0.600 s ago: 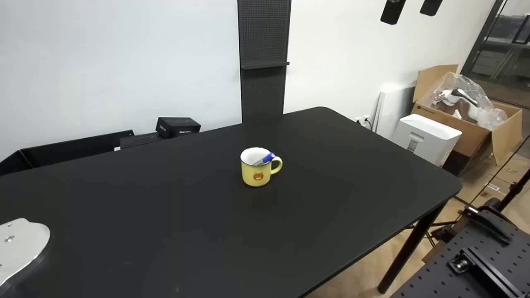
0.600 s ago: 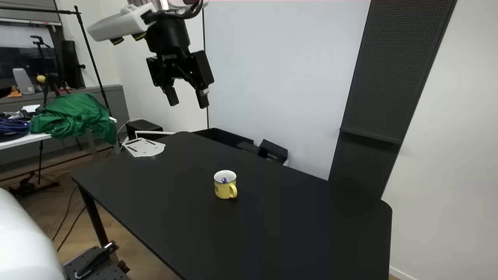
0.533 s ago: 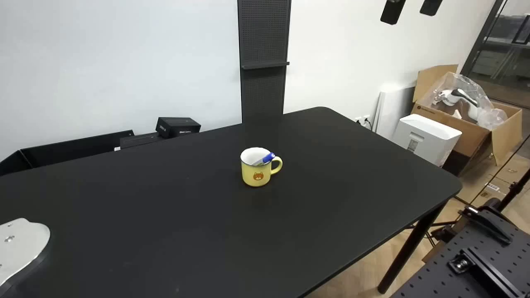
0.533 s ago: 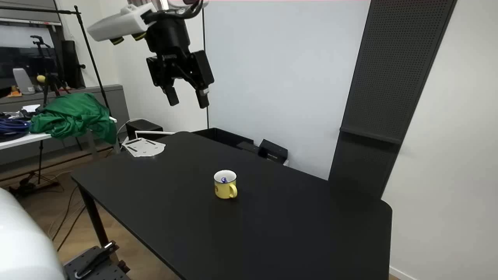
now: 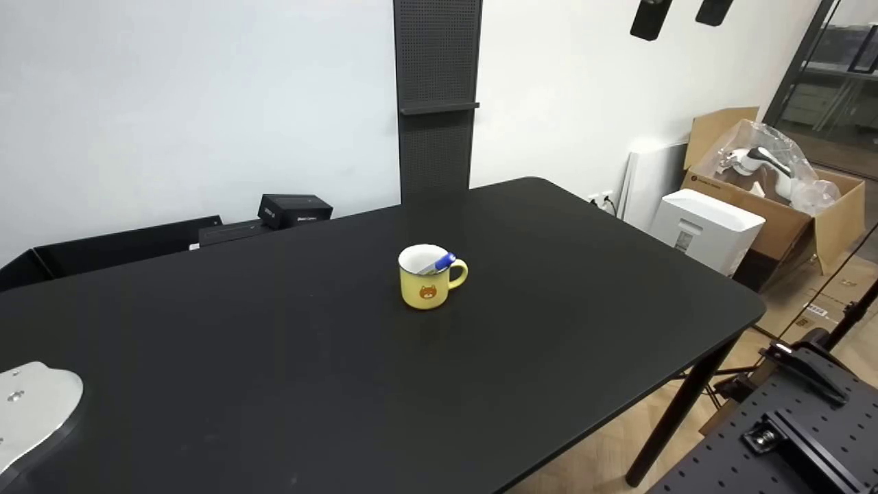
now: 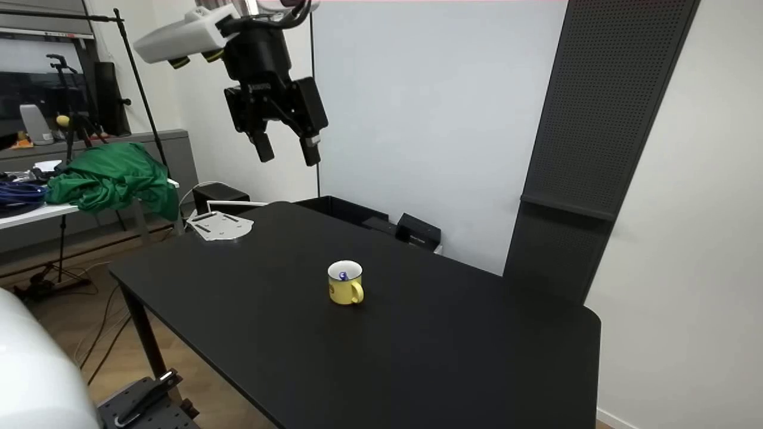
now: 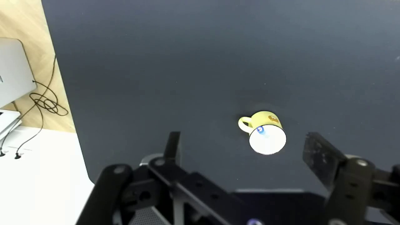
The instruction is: Pick up the blue pen from yellow cup and place it on the table.
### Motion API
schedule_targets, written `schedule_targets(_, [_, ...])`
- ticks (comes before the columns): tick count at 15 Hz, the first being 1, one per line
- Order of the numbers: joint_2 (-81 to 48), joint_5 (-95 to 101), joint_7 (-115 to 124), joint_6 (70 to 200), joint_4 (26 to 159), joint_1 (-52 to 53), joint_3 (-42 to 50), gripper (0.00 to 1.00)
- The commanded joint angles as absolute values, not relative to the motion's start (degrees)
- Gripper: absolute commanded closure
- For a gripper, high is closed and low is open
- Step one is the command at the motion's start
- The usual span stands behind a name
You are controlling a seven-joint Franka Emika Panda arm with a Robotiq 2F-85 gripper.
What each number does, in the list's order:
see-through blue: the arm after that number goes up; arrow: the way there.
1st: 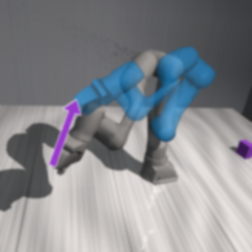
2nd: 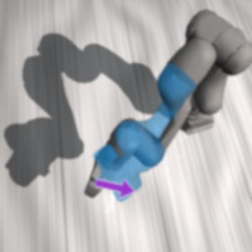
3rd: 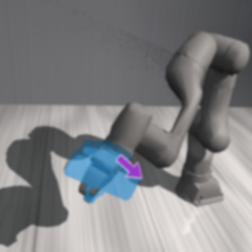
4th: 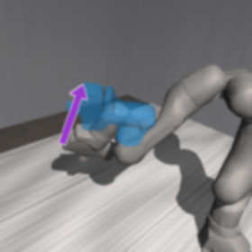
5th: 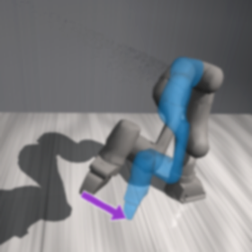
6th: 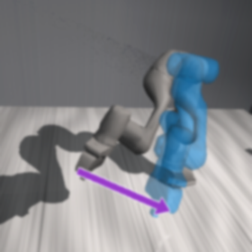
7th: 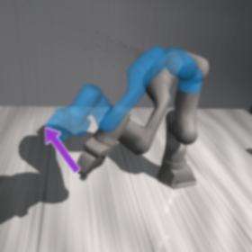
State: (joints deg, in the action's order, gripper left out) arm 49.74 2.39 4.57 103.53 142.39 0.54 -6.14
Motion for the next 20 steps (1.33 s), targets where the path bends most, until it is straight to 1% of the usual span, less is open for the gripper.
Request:
schedule_targets(1, [49.6,2.7,4.9,103.4,142.3,1.0,-5.8,0.00])
schedule_targets(6, [47.9,2.5,4.0,106.5,143.2,0.9,-4.8,0.00])
schedule_targets(12, [40.2,2.7,-2.9,120.2,145.7,2.0,-1.7,0.00])
schedule_targets(15, [34.9,2.3,-7.3,124.9,145.8,3.2,-0.6,0.00])
schedule_targets(20, [27.4,8.1,-4.8,135.0,146.3,0.8,-3.5,0.00])
